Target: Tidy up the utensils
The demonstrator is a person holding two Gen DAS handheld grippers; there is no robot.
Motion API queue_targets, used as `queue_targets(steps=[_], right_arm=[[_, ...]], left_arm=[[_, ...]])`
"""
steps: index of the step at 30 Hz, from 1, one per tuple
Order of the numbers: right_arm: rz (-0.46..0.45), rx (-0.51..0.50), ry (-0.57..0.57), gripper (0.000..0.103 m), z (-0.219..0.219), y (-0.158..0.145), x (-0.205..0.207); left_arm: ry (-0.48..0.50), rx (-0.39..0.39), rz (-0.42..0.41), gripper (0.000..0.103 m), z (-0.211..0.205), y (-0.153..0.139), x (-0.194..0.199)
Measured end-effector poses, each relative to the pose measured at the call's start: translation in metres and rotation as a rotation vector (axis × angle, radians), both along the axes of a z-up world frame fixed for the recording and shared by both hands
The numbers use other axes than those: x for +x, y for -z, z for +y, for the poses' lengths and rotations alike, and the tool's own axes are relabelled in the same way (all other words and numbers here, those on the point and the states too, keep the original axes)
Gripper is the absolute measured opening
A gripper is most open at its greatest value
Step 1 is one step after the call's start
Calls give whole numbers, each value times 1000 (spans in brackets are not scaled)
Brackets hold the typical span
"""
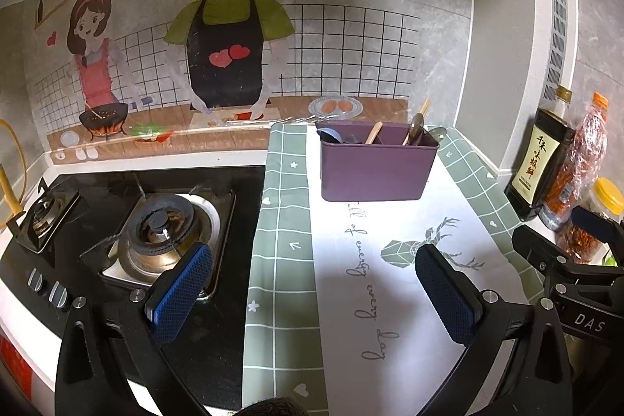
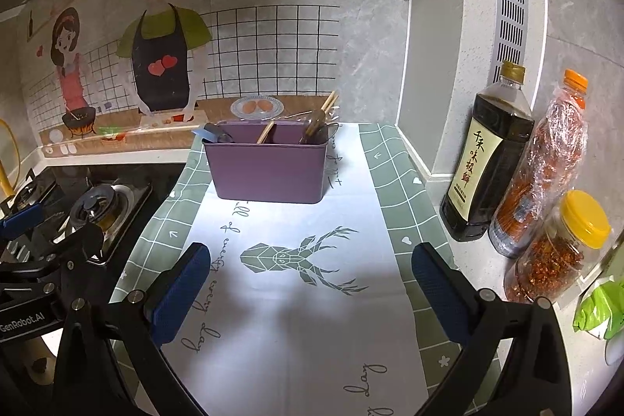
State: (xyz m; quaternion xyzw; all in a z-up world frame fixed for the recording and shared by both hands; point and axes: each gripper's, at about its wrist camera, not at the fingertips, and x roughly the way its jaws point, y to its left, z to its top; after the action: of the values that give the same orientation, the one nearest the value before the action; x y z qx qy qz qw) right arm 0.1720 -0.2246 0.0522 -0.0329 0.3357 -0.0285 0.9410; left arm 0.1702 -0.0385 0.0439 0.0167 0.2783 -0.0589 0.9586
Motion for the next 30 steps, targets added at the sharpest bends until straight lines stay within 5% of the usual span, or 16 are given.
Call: queue_targets(steps=[30], right_arm=[[1, 13, -6, 103, 2, -1, 0]], left_arm=[[-13, -5, 3, 103, 1, 3, -2]])
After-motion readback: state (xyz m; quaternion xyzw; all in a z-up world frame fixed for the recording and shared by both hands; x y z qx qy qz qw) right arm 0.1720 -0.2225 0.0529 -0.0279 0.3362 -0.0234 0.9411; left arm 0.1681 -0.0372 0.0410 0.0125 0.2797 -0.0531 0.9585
